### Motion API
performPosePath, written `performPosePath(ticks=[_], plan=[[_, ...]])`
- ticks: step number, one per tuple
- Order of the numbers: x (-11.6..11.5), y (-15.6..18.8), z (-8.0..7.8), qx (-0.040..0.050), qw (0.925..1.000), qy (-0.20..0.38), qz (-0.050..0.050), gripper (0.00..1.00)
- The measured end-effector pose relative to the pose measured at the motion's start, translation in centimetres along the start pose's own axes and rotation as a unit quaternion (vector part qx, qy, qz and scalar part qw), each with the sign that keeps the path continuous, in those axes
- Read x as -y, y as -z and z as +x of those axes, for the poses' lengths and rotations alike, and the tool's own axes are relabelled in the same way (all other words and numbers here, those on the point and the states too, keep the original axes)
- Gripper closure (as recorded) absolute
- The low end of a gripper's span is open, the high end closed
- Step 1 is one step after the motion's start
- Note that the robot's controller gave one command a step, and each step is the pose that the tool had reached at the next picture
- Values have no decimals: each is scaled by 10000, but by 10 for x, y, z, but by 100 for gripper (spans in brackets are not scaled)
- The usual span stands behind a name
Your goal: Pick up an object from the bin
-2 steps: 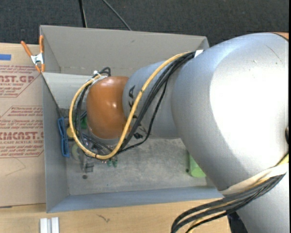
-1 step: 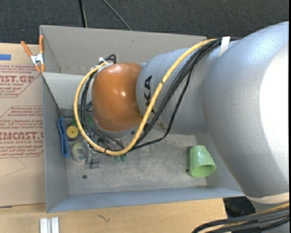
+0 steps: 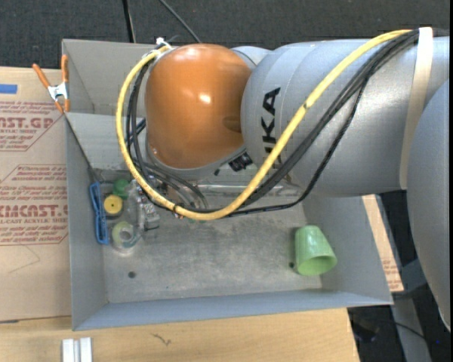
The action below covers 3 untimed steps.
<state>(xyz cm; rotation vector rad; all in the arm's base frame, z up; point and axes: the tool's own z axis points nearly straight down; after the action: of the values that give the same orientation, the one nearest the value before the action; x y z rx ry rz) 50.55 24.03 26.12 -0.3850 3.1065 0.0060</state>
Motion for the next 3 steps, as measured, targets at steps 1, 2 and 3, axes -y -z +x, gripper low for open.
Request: performPosePath(ticks=[1,2,3], plan=[[10,-88,22,-79,9949,-1009,20,100],[31,-155,6,-71,9885,1513,2,100],[30,-153,6,-57,9885,1514,-4,0]])
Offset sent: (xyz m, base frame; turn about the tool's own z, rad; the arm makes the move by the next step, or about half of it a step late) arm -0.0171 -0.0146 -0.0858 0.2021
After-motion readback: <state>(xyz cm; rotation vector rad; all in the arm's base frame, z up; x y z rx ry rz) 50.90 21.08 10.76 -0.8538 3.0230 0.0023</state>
